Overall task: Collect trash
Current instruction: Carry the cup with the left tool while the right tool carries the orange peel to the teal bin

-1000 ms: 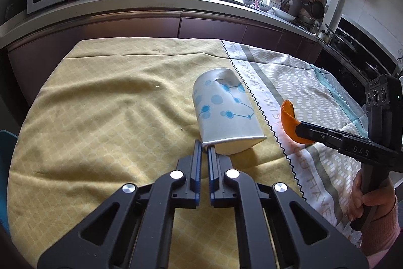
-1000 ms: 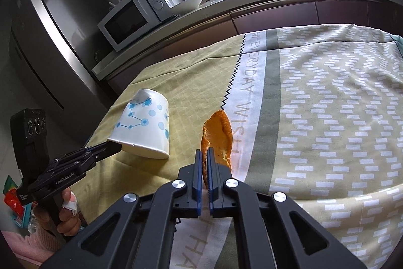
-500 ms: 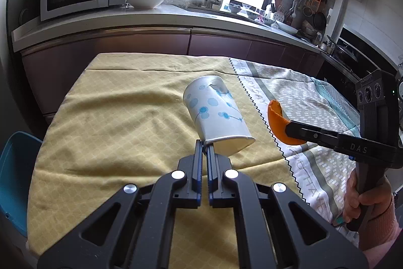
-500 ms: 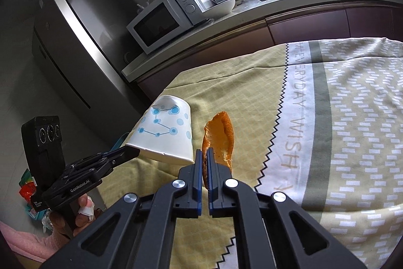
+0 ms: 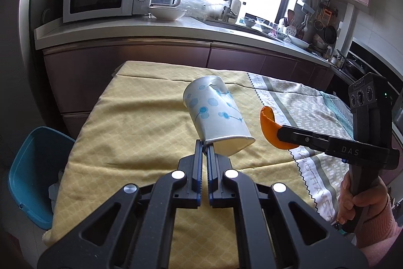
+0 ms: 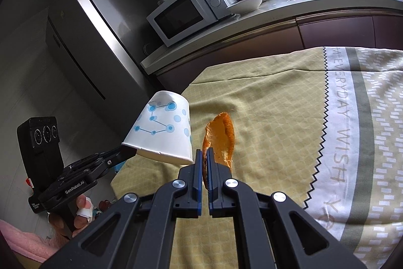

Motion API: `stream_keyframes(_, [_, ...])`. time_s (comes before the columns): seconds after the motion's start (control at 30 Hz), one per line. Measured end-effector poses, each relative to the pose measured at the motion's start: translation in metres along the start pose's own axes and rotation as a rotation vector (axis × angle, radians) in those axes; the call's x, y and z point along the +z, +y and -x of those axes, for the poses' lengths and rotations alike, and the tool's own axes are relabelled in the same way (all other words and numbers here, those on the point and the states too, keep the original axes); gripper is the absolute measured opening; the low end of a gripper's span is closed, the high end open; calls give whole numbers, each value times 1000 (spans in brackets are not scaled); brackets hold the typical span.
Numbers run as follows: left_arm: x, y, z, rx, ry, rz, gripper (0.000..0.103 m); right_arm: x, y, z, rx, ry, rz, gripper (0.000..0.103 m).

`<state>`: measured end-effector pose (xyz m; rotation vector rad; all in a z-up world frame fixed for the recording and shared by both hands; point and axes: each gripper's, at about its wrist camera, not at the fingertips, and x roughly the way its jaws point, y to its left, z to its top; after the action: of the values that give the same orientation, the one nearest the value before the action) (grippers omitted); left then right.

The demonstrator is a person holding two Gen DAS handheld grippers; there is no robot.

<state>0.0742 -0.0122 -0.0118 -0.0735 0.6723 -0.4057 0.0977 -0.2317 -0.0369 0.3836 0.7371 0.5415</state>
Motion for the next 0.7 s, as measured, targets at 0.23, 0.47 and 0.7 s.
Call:
stream_keyframes(0.23, [-4,20,14,43,-9,25,4,2,15,-18,39,24,18,3])
stream_keyframes(0.47, [-8,40,26,82,-21,54,4,6,29,-33,71,48,43,3])
stream_keyframes(0.7, [-10,61,40,124,-37,88,4,10,48,-49,106,71,76,3])
